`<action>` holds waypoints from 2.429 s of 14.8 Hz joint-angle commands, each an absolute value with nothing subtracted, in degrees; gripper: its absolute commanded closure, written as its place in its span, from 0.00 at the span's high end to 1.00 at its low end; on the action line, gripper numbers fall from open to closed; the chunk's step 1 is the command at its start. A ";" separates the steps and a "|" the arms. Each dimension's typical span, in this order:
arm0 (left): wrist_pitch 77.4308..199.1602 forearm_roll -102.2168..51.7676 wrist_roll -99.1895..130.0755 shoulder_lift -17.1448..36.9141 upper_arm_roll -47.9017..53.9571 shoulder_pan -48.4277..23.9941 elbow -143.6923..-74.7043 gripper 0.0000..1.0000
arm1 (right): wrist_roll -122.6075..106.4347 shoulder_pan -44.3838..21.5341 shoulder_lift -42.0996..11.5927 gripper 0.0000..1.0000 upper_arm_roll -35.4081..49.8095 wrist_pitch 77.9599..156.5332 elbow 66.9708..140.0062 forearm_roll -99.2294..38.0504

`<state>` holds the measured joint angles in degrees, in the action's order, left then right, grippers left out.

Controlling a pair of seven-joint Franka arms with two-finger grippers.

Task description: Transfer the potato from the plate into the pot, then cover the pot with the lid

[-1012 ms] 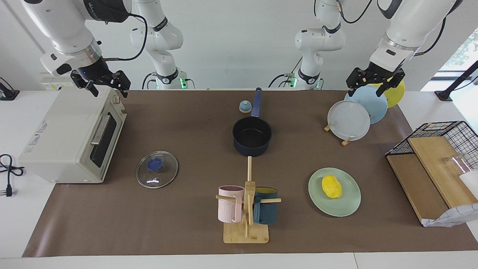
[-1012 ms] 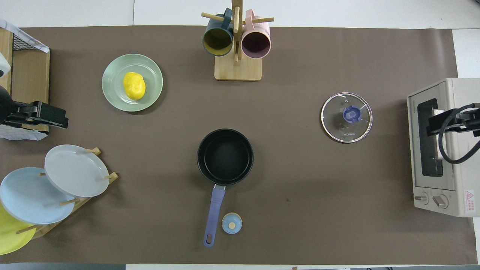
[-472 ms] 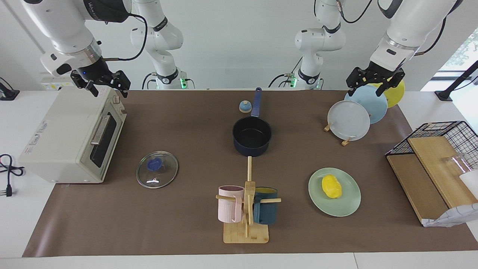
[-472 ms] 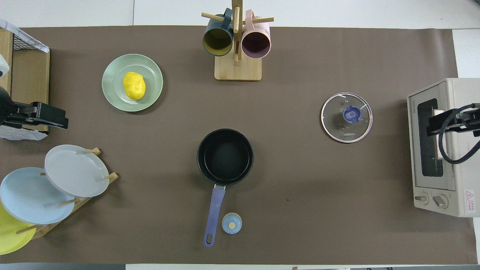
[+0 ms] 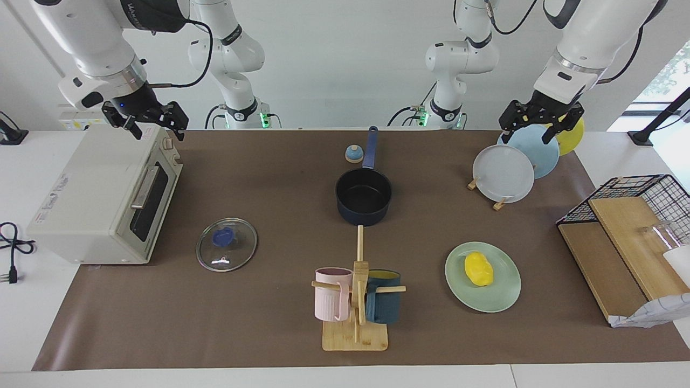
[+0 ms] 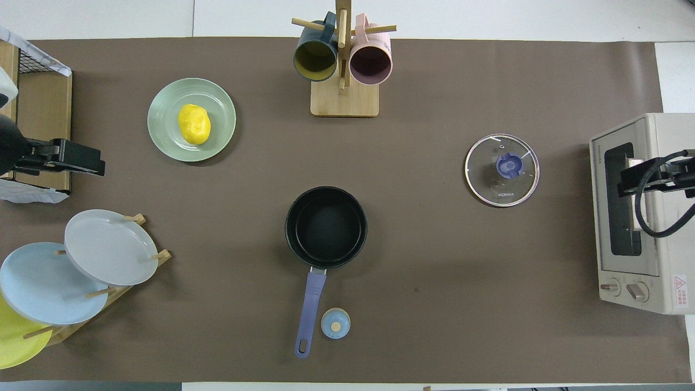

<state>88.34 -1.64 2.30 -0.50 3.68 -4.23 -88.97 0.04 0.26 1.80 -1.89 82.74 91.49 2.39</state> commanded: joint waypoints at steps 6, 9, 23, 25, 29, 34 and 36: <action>105.61 -4.04 2.90 18.78 3.60 -5.71 -84.38 1.00 | -0.70 0.79 2.72 1.00 -1.76 83.41 92.72 1.32; 114.59 -3.43 2.90 25.03 3.52 -6.32 -84.55 1.00 | -0.79 0.79 2.72 1.00 -1.76 83.32 92.72 1.32; 127.00 4.22 9.23 32.08 3.08 -7.47 -87.80 1.00 | -2.02 -3.41 6.94 1.00 -0.97 102.98 108.44 -1.93; 127.87 4.22 9.58 32.08 3.08 -7.29 -88.67 1.00 | -1.67 -5.44 4.67 1.00 -0.97 107.82 110.47 -1.93; 130.96 4.31 10.28 31.99 3.08 -7.38 -91.23 1.00 | -2.46 -5.98 -3.94 1.00 -0.97 117.05 110.65 -1.93; 130.34 4.31 10.02 31.90 3.08 -7.21 -90.97 0.59 | -4.46 -6.68 -9.57 1.00 -0.97 126.72 112.67 -1.14; 130.08 4.31 9.84 31.90 3.08 -7.12 -90.70 0.00 | -6.50 -6.51 -10.98 1.00 -0.97 127.44 112.85 -1.14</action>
<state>129.44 2.78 8.93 32.41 3.31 -7.14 -90.23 -3.97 -6.92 -10.68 -1.09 125.89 111.82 -1.09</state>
